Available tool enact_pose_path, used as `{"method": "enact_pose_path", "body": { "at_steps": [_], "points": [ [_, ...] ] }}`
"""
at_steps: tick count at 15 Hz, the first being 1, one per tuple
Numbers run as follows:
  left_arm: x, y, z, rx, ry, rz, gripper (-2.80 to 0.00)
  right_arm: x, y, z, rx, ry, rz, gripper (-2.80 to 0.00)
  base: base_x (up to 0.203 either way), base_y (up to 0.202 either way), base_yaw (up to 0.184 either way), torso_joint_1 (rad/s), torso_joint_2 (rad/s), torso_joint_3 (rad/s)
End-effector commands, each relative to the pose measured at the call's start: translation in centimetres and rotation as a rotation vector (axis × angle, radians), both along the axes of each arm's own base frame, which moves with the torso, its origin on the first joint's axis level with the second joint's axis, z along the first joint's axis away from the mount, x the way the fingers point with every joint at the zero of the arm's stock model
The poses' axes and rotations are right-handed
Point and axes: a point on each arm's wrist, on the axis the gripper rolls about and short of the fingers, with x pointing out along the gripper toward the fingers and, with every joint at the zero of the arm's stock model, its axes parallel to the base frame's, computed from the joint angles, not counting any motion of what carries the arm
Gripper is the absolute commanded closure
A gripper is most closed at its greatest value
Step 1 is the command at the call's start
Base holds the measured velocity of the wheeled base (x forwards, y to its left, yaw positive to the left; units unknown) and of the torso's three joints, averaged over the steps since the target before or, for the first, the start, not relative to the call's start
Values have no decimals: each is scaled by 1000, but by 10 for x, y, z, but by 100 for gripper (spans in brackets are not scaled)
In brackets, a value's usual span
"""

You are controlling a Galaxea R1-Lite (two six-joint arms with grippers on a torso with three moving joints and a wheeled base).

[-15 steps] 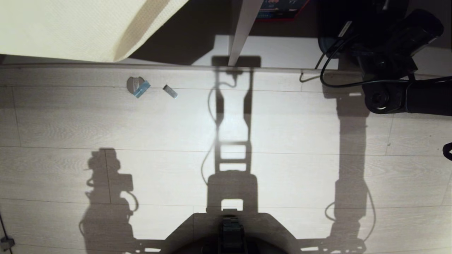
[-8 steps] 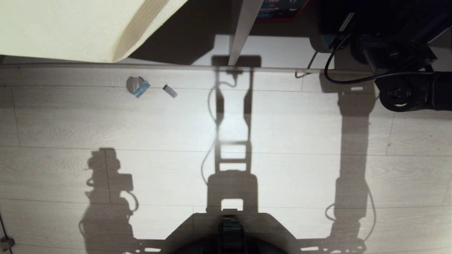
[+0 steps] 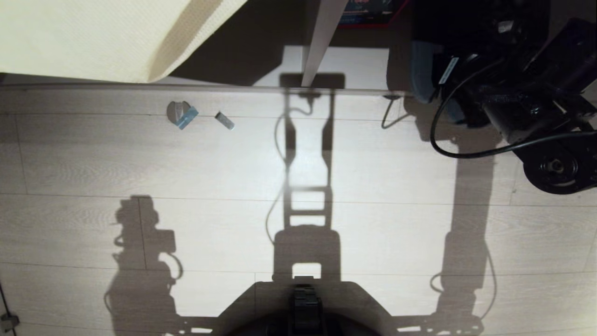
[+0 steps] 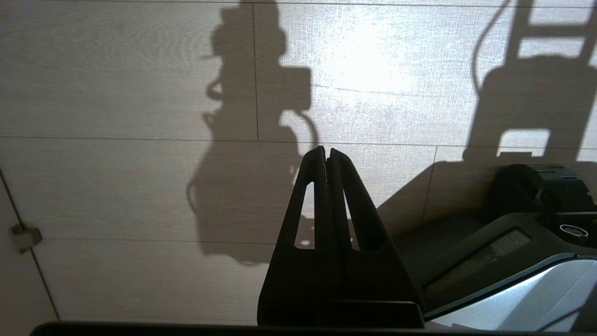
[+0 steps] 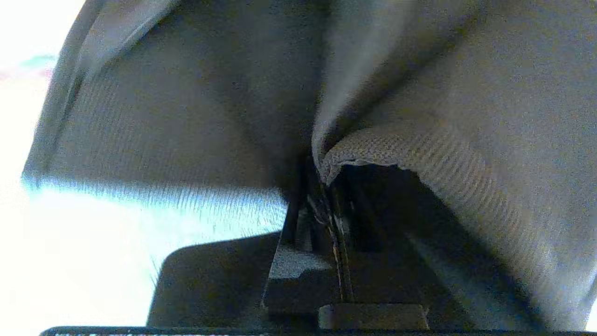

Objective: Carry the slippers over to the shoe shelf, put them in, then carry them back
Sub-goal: Pick up the slippers in the shoe cabinet

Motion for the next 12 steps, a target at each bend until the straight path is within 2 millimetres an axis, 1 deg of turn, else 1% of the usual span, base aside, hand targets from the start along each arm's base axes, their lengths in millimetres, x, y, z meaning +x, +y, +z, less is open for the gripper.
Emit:
{"method": "enact_pose_path", "body": {
  "at_steps": [1,4,7,12],
  "points": [
    [0,0,0,0,-1,1,0,-26,5,6,-7,-16,29,0,0,0,0,0,0,0],
    [0,0,0,0,-1,0,0,-40,13,1,-27,1,53,0,0,0,0,0,0,0],
    [0,0,0,0,-1,0,0,-55,16,-20,-102,64,61,0,0,0,0,0,0,0],
    [0,0,0,0,1,0,0,-97,23,-35,-131,112,147,0,0,0,0,0,0,0]
  ]
}}
